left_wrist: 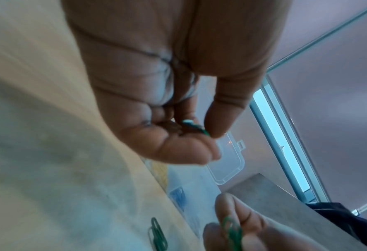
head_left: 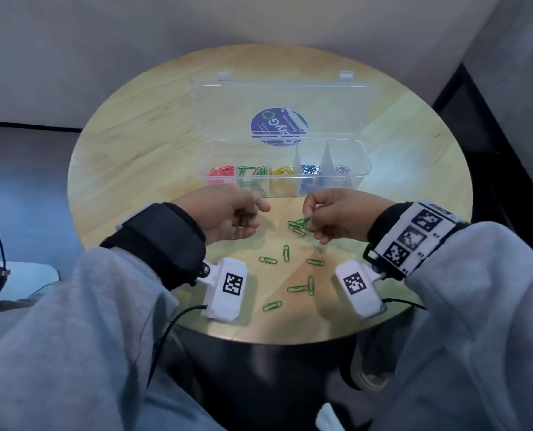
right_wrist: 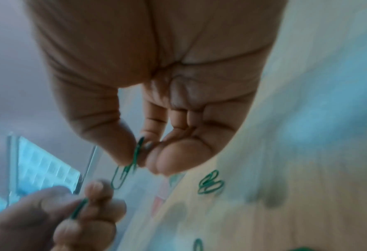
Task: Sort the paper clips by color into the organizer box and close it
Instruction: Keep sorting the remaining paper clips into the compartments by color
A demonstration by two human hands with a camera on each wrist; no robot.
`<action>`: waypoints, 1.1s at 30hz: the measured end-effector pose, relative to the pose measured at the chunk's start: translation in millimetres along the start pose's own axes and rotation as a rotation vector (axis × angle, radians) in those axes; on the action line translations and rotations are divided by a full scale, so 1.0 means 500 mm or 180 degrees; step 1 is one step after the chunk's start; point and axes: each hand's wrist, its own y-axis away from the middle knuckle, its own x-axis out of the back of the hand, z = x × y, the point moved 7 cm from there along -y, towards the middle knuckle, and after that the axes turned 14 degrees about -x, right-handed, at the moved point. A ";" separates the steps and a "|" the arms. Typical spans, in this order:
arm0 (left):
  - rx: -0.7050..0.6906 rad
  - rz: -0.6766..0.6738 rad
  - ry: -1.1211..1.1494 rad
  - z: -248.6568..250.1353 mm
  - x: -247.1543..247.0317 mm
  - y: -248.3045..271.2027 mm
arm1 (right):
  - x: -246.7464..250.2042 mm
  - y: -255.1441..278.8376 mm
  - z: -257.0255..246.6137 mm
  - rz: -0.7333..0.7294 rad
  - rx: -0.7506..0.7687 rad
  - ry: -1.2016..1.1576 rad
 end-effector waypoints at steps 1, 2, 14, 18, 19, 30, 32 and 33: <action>0.0050 0.0035 0.0109 -0.002 -0.001 0.001 | 0.002 -0.001 0.001 -0.0107 -0.0023 -0.0396; 0.0106 0.0069 0.0153 -0.004 -0.004 0.003 | 0.006 -0.003 0.003 -0.0187 -0.0041 -0.0766; -0.0309 -0.0718 -0.3669 -0.011 -0.065 0.008 | -0.003 -0.001 0.014 -0.0770 -0.0005 -0.2632; -0.0594 -0.1219 -0.4113 -0.006 -0.099 0.002 | 0.024 -0.011 0.042 -0.0110 -0.0244 -0.2678; -0.0622 -0.1309 -0.4221 -0.008 -0.104 -0.002 | 0.029 -0.012 0.045 0.0004 -0.0295 -0.2676; -0.0710 -0.1134 -0.4496 -0.018 -0.107 -0.035 | 0.040 -0.019 0.054 0.0173 -0.0580 -0.2368; -0.0676 -0.1054 -0.4475 -0.022 -0.102 -0.034 | 0.037 -0.020 0.055 0.0107 -0.0642 -0.2427; -0.0657 -0.1030 -0.4478 -0.025 -0.101 -0.033 | 0.036 -0.021 0.056 0.0111 -0.0665 -0.2439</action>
